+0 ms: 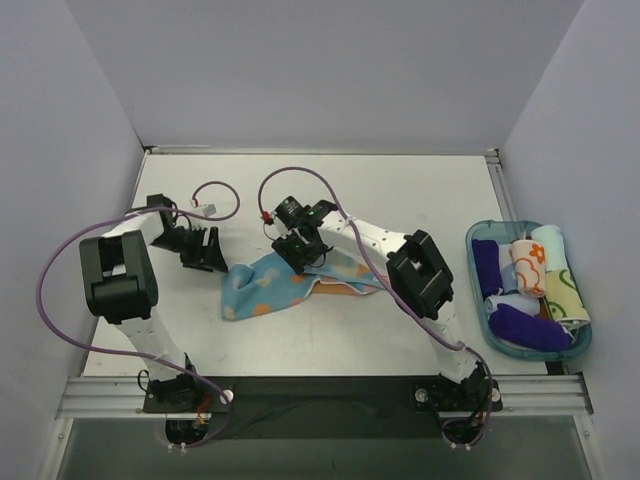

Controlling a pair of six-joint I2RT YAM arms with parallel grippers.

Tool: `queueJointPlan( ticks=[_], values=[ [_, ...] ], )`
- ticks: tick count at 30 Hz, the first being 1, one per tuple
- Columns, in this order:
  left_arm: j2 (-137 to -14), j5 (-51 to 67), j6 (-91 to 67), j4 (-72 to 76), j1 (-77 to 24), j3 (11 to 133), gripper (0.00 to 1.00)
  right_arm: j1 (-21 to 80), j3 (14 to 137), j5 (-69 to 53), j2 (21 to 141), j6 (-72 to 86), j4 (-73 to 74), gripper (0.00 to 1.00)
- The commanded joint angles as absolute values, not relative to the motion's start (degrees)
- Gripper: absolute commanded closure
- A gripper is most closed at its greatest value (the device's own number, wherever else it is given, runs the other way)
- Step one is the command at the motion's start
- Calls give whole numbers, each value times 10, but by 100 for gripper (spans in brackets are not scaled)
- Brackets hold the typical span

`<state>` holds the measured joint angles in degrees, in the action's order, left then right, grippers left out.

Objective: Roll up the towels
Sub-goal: Flatten the towel

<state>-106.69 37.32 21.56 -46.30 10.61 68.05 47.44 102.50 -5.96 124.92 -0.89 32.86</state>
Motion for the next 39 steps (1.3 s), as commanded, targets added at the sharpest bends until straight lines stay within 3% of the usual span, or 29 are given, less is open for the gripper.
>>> queueJointPlan(
  ticks=[1, 5, 8, 12, 30, 37, 39],
  values=[
    [-1061, 389, 200, -440, 112, 682, 28, 479, 1044, -40, 1273, 0, 346, 50],
    [-1055, 390, 205, -439, 112, 679, 28, 477, 1048, -20, 1279, 0, 346, 59],
    [-1052, 389, 214, -439, 106, 676, 30, 478, 1049, -14, 1271, 0, 346, 82],
    [-1046, 381, 231, -437, 94, 671, 31, 478, 1048, -19, 1235, 0, 351, 97],
    [-1059, 321, 261, -422, 41, 676, 35, 381, 1020, -87, 1125, 9, 383, 100],
    [-1070, 232, 275, -417, 9, 649, 47, 322, 991, -91, 1085, -14, 396, 100],
    [-1071, 219, 281, -413, 5, 635, 57, 311, 979, -91, 1076, -18, 397, 100]
  ],
)
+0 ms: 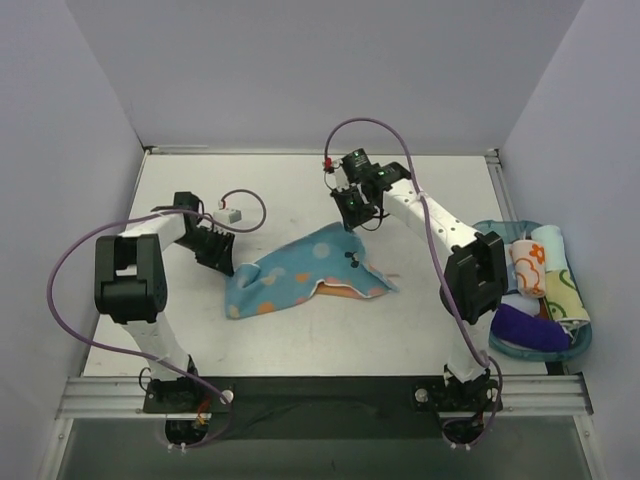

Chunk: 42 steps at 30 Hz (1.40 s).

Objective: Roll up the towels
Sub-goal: Flatten the towel

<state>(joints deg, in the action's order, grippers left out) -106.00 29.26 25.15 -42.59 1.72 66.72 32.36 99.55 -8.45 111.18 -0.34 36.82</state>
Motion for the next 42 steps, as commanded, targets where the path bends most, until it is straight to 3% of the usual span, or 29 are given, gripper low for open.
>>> queueJointPlan(
  ticks=[1, 2, 7, 13, 23, 34, 39, 42],
  values=[
    [-1075, 213, 282, -412, 4, 634, 61, 307, 978, -93, 1074, -18, 399, 100],
    [-1080, 197, 282, -410, -15, 633, 72, 297, 975, -94, 1071, -19, 399, 100],
    [-1092, 196, 275, -416, -4, 666, 100, 263, 969, -111, 1052, -25, 406, 100],
    [-1064, 257, 273, -459, 24, 771, 100, 210, 974, -138, 1034, -44, 417, 100],
    [-1031, 307, 266, -495, 29, 840, 100, 171, 965, -159, 1009, -53, 421, 100],
    [-1058, 352, 219, -502, 71, 1039, 100, 110, 1122, -194, 1026, -83, 418, 100],
    [-1052, 369, 199, -457, 80, 1093, 100, 98, 1208, -205, 1054, -97, 401, 100],
    [-1024, 382, 222, -454, 87, 1081, 100, 98, 1189, -238, 1039, -134, 399, 100]
  ],
)
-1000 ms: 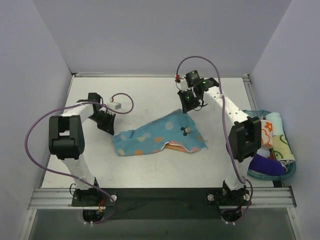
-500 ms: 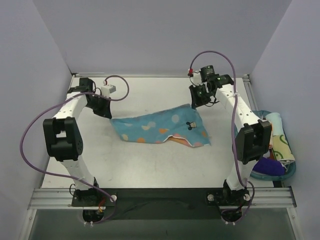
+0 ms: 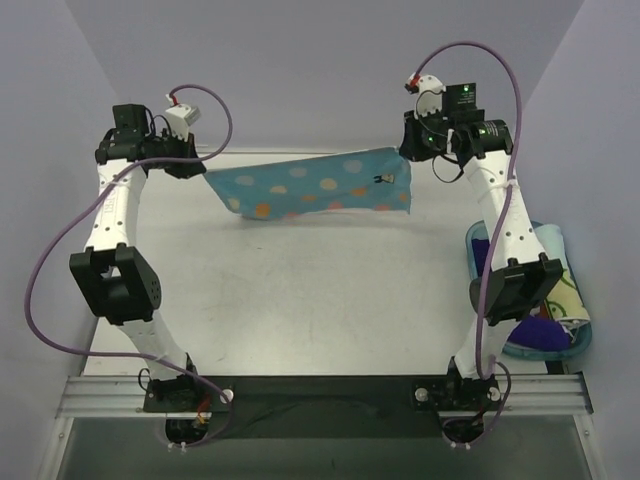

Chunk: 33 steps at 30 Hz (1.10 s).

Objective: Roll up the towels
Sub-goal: Flatten the towel

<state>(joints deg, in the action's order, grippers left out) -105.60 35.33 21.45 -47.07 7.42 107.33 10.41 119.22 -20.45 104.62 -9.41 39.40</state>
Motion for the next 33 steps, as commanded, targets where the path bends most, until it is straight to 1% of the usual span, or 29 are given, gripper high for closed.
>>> queueJointPlan(
  ticks=[1, 5, 6, 7, 8, 9, 10, 11, 12, 13, 14, 15, 16, 17, 18, 19, 20, 22, 23, 24, 25, 27, 28, 29, 30, 31, 32, 33],
  values=[
    [-1013, 393, 241, -455, 96, 1069, 100, 98, 1170, -253, 1018, -164, 398, 100],
    [-945, 419, 314, -456, 108, 949, 100, 105, 1018, -289, 965, -242, 392, 100],
    [-914, 423, 353, -461, 106, 887, 100, 108, 951, -289, 944, -260, 389, 100],
    [-898, 424, 373, -461, 106, 856, 100, 109, 921, -290, 935, -280, 389, 100],
    [-882, 427, 394, -474, 106, 826, 100, 113, 890, -289, 925, -299, 388, 100],
    [-854, 430, 413, -482, 106, 764, 100, 117, 856, -285, 916, -337, 388, 100],
    [-840, 430, 462, -495, 106, 737, 100, 120, 801, -282, 895, -352, 387, 100],
    [-817, 424, 490, -529, 104, 705, 100, 128, 773, -276, 886, -379, 388, 100],
    [-803, 419, 510, -538, 104, 677, 100, 134, 750, -274, 875, -387, 388, 97],
    [-792, 415, 552, -561, 104, 624, 100, 141, 709, -272, 855, -388, 389, 94],
    [-773, 410, 569, -572, 103, 602, 100, 148, 693, -275, 845, -388, 394, 89],
    [-765, 407, 585, -583, 102, 585, 100, 169, 678, -274, 834, -397, 410, 61],
    [-757, 407, 604, -598, 100, 559, 100, 181, 662, -264, 817, -399, 417, 46],
    [-748, 405, 604, -598, 97, 552, 98, 189, 641, -255, 810, -398, 424, 38],
    [-745, 407, 601, -598, 89, 551, 80, 192, 635, -251, 803, -396, 436, 31],
    [-747, 408, 583, -585, 82, 556, 67, 192, 632, -252, 795, -391, 442, 30],
    [-755, 406, 560, -568, 75, 562, 59, 187, 640, -252, 795, -383, 445, 31],
    [-772, 383, 468, -494, 36, 574, 49, 165, 662, -261, 819, -338, 443, 38],
    [-800, 374, 441, -471, 21, 597, 48, 157, 700, -263, 835, -313, 444, 42],
    [-817, 362, 418, -449, 5, 610, 49, 151, 719, -254, 854, -290, 444, 52],
    [-835, 331, 369, -405, -40, 627, 51, 146, 741, -242, 893, -240, 443, 56],
    [-898, 304, 310, -359, -73, 689, 51, 146, 780, -223, 927, -204, 443, 66],
    [-926, 301, 262, -346, -94, 718, 52, 146, 786, -206, 949, -187, 440, 68],
    [-984, 311, 239, -344, -99, 749, 58, 146, 792, -197, 961, -160, 439, 71],
    [-1015, 303, 210, -338, -105, 817, 63, 145, 801, -186, 969, -146, 439, 74],
    [-1047, 294, 155, -336, -112, 850, 68, 144, 806, -172, 985, -135, 440, 74],
    [-1105, 277, 130, -335, -119, 886, 71, 141, 806, -167, 990, -127, 440, 75],
    [-1134, 275, 92, -334, -122, 941, 74, 139, 806, -162, 994, -115, 442, 75]
  ],
)
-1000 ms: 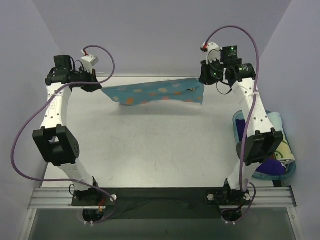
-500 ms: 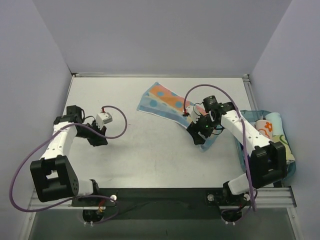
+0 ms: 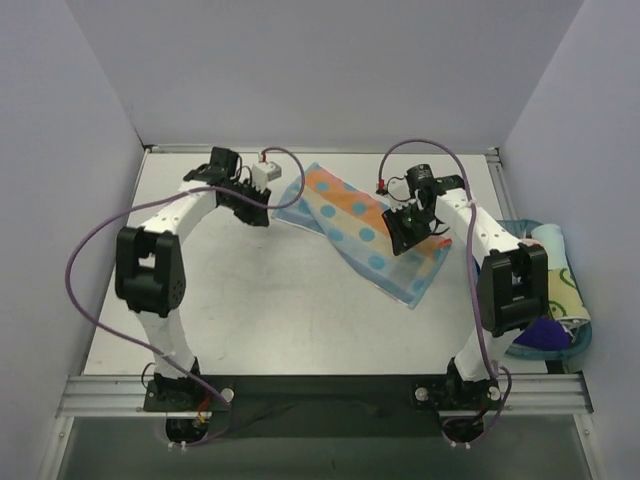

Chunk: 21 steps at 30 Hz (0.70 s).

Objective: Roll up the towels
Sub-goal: Flatten the towel

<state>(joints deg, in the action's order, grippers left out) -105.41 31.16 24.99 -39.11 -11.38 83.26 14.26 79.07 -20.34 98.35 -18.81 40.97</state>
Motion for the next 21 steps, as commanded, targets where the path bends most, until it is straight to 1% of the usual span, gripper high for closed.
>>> queueJointPlan(
  ticks=[1, 3, 4, 7, 8, 12, 14, 16, 17, 19, 20, 21],
  values=[
    [-1160, 273, 75, -330, -125, 970, 76, 139, 805, -154, 997, -111, 441, 75],
    [-1226, 258, 48, -326, -132, 1015, 81, 136, 802, -135, 998, -105, 445, 75],
    [-1243, 256, 29, -320, -134, 1050, 81, 134, 795, -130, 993, -104, 446, 75],
    [-1303, 256, 4, -308, -139, 1100, 82, 130, 785, -117, 985, -111, 454, 75],
    [-1329, 258, -18, -308, -141, 1111, 82, 131, 778, -113, 985, -114, 460, 74],
    [-1361, 248, -21, -310, -148, 1126, 84, 128, 763, -84, 998, -127, 479, 74],
    [-1368, 216, -12, -329, -149, 1125, 90, 128, 753, -79, 1007, -129, 481, 74],
    [-1363, 193, 15, -367, -147, 1116, 96, 128, 755, -77, 1029, -134, 486, 74],
    [-1345, 183, 25, -377, -146, 1104, 97, 128, 756, -76, 1037, -138, 485, 74],
    [-1313, 171, 49, -386, -140, 1034, 99, 129, 765, -69, 1068, -143, 486, 75],
    [-1277, 160, 60, -388, -138, 1001, 100, 128, 772, -63, 1079, -148, 484, 75],
    [-1257, 151, 79, -391, -136, 949, 100, 128, 784, -61, 1105, -151, 484, 75]
  ],
)
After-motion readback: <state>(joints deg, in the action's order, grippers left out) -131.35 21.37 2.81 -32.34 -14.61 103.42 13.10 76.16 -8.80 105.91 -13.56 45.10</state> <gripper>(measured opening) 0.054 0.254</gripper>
